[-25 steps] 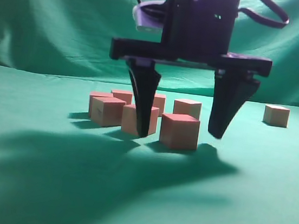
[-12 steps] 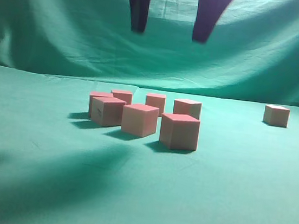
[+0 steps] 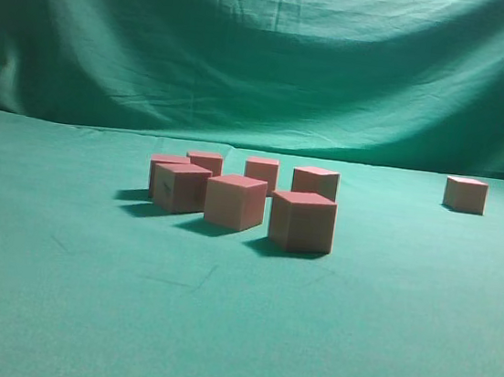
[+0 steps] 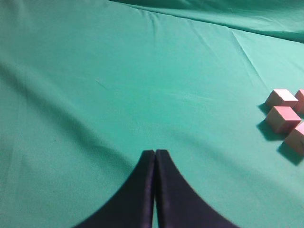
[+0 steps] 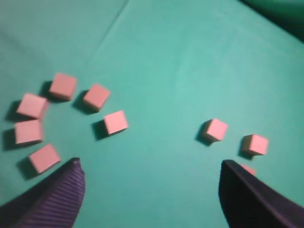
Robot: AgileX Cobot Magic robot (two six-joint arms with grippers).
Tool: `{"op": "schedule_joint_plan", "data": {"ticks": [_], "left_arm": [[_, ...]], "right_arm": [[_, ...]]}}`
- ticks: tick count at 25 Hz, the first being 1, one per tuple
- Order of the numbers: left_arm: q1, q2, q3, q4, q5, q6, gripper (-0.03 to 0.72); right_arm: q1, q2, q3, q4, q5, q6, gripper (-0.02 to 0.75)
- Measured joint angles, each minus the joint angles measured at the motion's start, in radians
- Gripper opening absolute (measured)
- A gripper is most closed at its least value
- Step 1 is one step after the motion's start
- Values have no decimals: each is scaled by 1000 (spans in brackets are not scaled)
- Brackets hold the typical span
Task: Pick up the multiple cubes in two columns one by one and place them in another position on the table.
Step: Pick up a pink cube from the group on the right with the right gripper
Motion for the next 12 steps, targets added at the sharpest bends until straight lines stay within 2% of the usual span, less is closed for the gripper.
{"op": "schedule_joint_plan", "data": {"ticks": [3, 7, 12], "left_arm": [[0, 0, 0, 0, 0, 0, 0], [0, 0, 0, 0, 0, 0, 0], [0, 0, 0, 0, 0, 0, 0]], "right_arm": [[-92, -42, 0, -36, 4, 35, 576], [-275, -50, 27, -21, 6, 49, 576], [-503, -15, 177, 64, -9, 46, 576]]}}
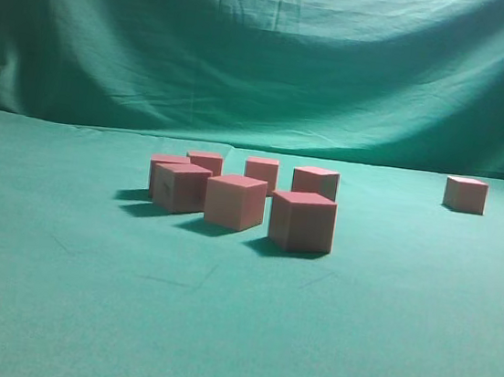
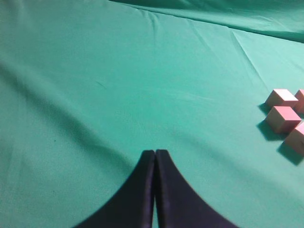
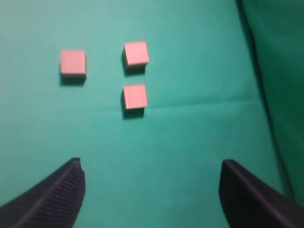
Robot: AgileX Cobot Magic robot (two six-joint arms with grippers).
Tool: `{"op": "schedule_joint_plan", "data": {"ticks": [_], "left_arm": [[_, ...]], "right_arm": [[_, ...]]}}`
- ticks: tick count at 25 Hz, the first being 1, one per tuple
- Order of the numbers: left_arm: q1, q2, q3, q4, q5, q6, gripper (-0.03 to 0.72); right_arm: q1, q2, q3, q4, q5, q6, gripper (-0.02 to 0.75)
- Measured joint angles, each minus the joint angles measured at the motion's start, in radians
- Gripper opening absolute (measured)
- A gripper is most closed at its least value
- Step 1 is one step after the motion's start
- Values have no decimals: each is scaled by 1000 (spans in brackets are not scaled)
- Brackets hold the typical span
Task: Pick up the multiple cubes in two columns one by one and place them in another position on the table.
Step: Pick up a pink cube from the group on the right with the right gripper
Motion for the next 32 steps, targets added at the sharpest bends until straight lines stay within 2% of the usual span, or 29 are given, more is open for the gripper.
{"op": "schedule_joint_plan", "data": {"ticks": [3, 7, 13, 22, 23, 24, 29, 30, 32], "left_arm": [[0, 0, 0, 0, 0, 0, 0], [0, 0, 0, 0, 0, 0, 0], [0, 0, 0, 0, 0, 0, 0], [0, 0, 0, 0, 0, 0, 0], [0, 0, 0, 0, 0, 0, 0], [0, 0, 0, 0, 0, 0, 0], [0, 0, 0, 0, 0, 0, 0], [0, 0, 0, 0, 0, 0, 0], [0, 0, 0, 0, 0, 0, 0]], "right_arm": [[-113, 56, 90, 142, -83, -64, 576], [-205, 179, 110, 283, -174, -176, 576], [-263, 355, 110, 299, -300, -225, 576], [-266, 463, 110, 297, -465, -256, 576], [-266, 469, 110, 297, -473, -257, 519], [-266, 476, 110, 297, -480, -257, 518], [-266, 484, 110, 299, -492, -266, 279], [-266, 484, 110, 301, -492, -266, 257], [-266, 484, 110, 307, -492, -268, 265]]}}
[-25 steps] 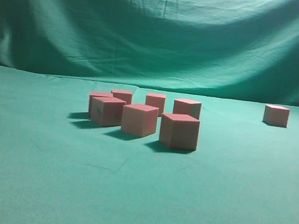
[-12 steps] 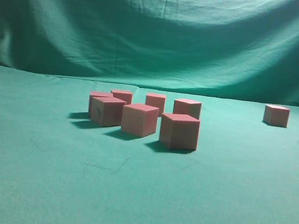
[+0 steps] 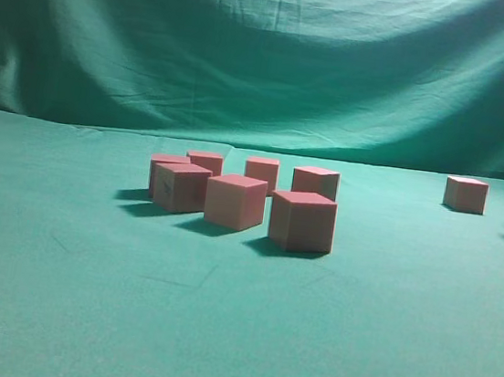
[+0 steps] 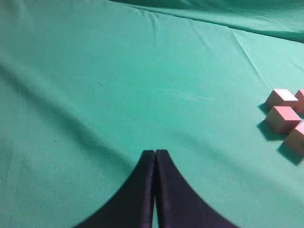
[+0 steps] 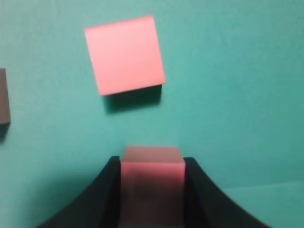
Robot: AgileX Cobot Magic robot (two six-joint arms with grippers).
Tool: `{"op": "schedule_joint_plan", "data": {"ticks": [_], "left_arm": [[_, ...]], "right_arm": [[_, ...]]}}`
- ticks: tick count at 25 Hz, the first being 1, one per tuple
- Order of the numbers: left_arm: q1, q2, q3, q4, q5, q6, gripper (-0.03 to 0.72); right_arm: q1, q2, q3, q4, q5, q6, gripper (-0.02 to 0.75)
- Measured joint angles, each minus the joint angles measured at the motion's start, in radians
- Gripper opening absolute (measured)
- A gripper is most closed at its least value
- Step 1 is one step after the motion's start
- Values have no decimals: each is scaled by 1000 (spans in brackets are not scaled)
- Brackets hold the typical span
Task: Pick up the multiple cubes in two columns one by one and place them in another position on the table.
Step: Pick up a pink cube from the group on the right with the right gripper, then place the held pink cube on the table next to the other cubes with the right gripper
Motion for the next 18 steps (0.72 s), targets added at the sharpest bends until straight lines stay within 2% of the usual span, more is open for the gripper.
{"op": "schedule_joint_plan", "data": {"ticks": [6, 15, 18], "left_arm": [[0, 0, 0, 0, 0, 0, 0], [0, 0, 0, 0, 0, 0, 0], [0, 0, 0, 0, 0, 0, 0]], "right_arm": [[33, -40, -59, 12, 121, 0, 265], [212, -360, -116, 18, 442, 12, 265], [278, -452, -98, 18, 486, 38, 265]]}}
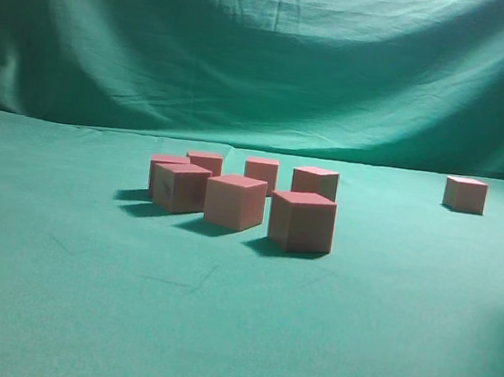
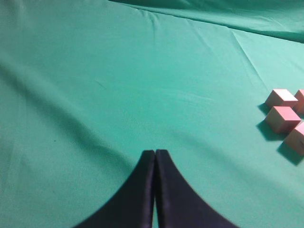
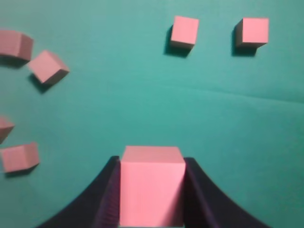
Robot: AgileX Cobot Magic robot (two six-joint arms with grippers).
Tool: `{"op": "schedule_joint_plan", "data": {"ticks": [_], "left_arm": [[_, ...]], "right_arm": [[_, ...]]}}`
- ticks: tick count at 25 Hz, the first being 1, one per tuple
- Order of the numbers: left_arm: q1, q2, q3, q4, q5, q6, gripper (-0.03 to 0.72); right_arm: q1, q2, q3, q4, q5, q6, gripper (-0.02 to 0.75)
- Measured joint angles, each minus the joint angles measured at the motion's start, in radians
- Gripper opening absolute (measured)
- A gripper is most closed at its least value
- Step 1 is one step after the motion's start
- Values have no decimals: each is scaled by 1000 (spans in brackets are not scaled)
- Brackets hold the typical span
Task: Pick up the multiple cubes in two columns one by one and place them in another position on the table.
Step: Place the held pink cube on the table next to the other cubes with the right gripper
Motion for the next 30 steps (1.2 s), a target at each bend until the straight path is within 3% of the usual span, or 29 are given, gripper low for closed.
{"op": "schedule_joint_plan", "data": {"ticks": [4, 9, 14, 17, 20, 30], "left_arm": [[0, 0, 0, 0, 0, 0, 0], [0, 0, 0, 0, 0, 0, 0], [0, 0, 0, 0, 0, 0, 0], [0, 0, 0, 0, 0, 0, 0], [0, 0, 0, 0, 0, 0, 0], [0, 0, 0, 0, 0, 0, 0]], "right_arm": [[123, -148, 128, 1, 7, 43, 265], [337, -278, 328, 52, -21, 62, 265], [551, -282, 483, 95, -213, 65, 265], [634, -232, 506, 91, -325, 67, 265], [670, -143, 507, 72, -399, 67, 265], [674, 83, 507, -68, -578, 69, 265]]}}
